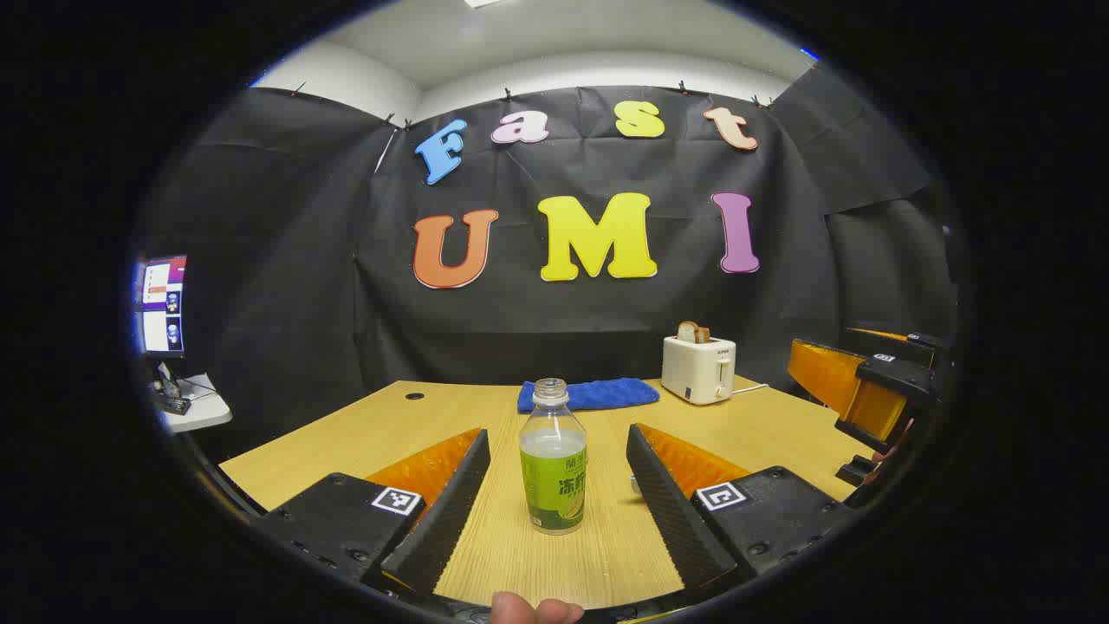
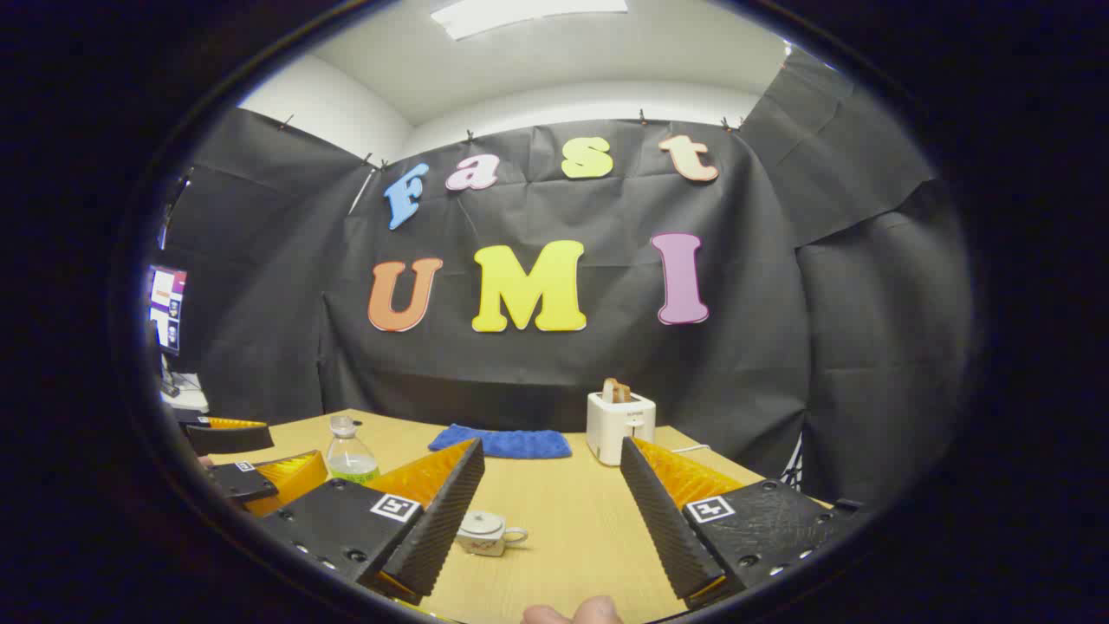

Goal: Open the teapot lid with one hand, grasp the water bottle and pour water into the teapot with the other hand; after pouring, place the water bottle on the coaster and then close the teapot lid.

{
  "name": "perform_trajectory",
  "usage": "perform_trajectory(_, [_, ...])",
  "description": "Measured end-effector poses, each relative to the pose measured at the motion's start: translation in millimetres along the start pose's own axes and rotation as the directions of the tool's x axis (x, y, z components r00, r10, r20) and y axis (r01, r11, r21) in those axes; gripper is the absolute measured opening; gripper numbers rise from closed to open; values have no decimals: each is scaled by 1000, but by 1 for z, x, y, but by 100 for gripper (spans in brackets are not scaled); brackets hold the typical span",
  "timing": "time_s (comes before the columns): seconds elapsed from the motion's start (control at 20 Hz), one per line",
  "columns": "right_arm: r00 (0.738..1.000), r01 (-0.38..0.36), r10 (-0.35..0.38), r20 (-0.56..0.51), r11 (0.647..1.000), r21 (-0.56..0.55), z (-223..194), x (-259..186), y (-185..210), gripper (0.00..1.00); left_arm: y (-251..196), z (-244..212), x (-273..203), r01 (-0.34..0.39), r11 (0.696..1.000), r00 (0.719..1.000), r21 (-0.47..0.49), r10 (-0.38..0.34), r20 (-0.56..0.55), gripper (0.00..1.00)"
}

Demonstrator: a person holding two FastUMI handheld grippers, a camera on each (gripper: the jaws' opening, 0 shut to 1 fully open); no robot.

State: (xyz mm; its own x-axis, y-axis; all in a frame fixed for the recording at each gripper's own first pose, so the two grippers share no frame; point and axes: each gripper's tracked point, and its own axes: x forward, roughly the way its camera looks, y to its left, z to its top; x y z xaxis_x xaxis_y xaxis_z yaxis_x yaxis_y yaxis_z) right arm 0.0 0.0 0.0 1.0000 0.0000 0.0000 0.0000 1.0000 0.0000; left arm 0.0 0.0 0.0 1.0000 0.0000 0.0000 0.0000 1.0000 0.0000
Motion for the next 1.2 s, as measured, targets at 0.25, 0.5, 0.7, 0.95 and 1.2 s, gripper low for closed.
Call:
perform_trajectory(0.25, [1000,-5,5,-8,1000,-9,-1,1,2,95,6,-1,3,-12,1000,1000,-17,12,-1,99])
perform_trajectory(0.5, [1000,-9,9,-9,1000,-14,-3,2,3,95,8,-2,4,-20,1000,1000,-18,20,-2,99])
perform_trajectory(0.7, [1000,-12,12,-16,1000,-17,-7,4,5,95,10,-3,5,-26,1000,1000,-13,26,-1,99])
perform_trajectory(0.95, [999,-26,25,-34,999,-28,-18,10,10,95,13,-4,8,-27,999,1000,-21,27,-1,99])
perform_trajectory(1.2, [996,-50,46,-76,998,-49,-43,26,23,95,20,-6,10,-34,999,999,-19,34,-7,99])
